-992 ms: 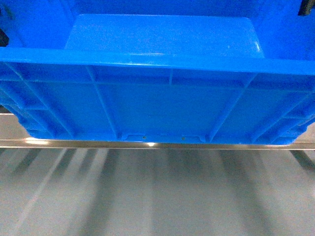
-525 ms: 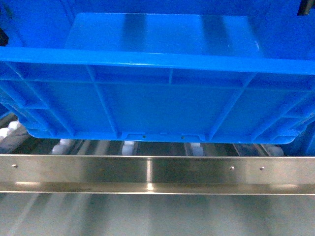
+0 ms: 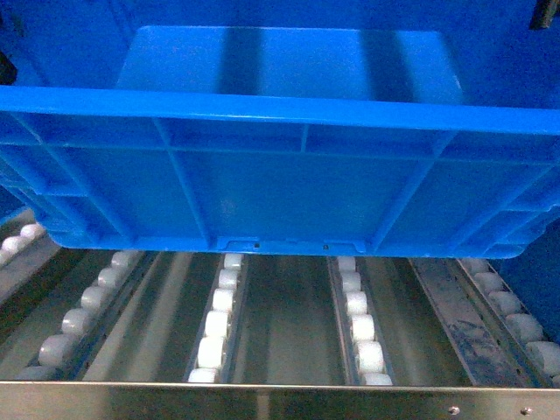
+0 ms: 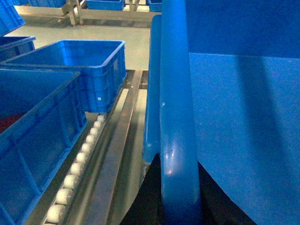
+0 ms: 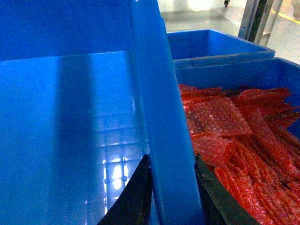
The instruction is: Place box next to blue box on left shelf
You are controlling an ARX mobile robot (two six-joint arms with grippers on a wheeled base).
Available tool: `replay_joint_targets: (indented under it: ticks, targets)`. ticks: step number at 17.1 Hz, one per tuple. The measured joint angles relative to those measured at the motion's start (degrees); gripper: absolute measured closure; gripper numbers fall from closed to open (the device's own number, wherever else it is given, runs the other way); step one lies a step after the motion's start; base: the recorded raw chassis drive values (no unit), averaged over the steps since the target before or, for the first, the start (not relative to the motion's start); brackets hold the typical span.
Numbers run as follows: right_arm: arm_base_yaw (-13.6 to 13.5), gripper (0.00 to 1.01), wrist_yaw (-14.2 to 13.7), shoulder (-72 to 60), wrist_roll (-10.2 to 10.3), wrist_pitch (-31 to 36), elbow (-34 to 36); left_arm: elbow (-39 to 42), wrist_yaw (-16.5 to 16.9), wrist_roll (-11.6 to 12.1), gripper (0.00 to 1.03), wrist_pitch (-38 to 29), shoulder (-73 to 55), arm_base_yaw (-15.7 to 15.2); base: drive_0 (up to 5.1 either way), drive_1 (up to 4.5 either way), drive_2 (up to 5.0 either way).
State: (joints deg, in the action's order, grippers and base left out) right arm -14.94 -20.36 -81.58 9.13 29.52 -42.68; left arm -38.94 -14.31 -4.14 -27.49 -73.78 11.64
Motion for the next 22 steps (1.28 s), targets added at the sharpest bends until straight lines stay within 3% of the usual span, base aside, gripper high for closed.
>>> replay_joint_targets:
  ticks: [22]
  targets:
    - [0.0,0.84,0.0,0.0,0.0,0.0,0.0,0.0,0.0,0.0,0.95,0.0,0.0,0.0,0.0,0.0,0.0]
